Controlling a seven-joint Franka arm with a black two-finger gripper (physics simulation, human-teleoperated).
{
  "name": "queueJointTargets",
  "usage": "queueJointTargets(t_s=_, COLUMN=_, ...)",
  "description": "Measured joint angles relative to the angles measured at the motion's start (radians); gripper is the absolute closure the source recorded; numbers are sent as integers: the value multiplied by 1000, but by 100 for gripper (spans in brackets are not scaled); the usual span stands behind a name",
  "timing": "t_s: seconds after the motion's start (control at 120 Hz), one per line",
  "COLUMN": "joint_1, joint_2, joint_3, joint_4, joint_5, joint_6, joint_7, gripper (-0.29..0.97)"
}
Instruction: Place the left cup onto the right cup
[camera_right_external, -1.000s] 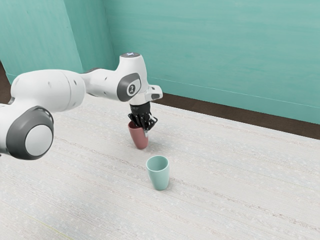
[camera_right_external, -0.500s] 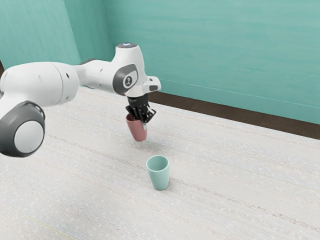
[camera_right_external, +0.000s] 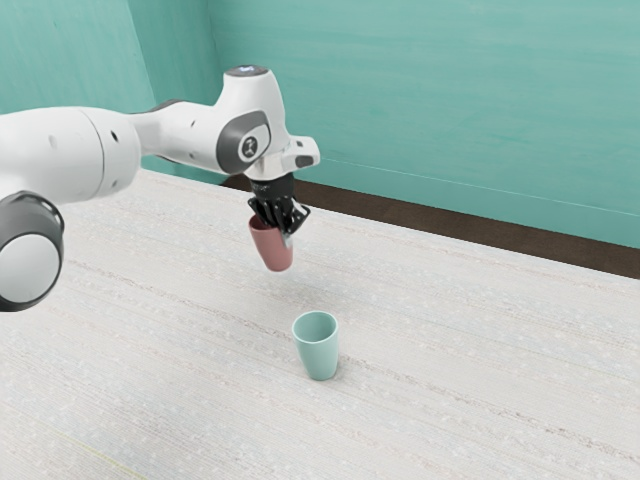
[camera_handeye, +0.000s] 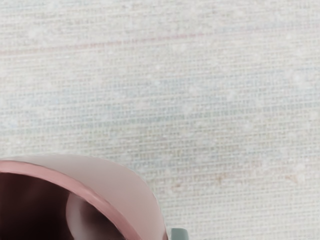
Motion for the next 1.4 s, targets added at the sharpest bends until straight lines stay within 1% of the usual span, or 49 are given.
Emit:
queueJointTargets(t_s=0.275, joint_1=-30, joint_2=-41, joint_3=-1, joint_4=-31, joint_5=-1, joint_6=-1, joint_7=-2, gripper=78)
queueJointTargets(t_s=0.625, joint_1=-55, joint_2=-121, joint_3=-4, joint_4=-90, joint_5=0, joint_6=-10, joint_7=-4, gripper=78)
queueJointTargets(t_s=0.908, joint_1=-96, joint_2=-150, joint_3=-8, joint_4=-107, joint_5=0, joint_6=-21, joint_7=-5, gripper=78)
queueJointTargets(t_s=1.083, joint_1=-116, joint_2=-196, joint_3=-8, joint_4=-156, joint_5=0, joint_6=-29, joint_7=-9, gripper=78)
queueJointTargets(t_s=1.4, joint_1=-126, joint_2=-283, joint_3=-8, joint_4=-262, joint_5=0, joint_6=-33, joint_7=-21, gripper=78)
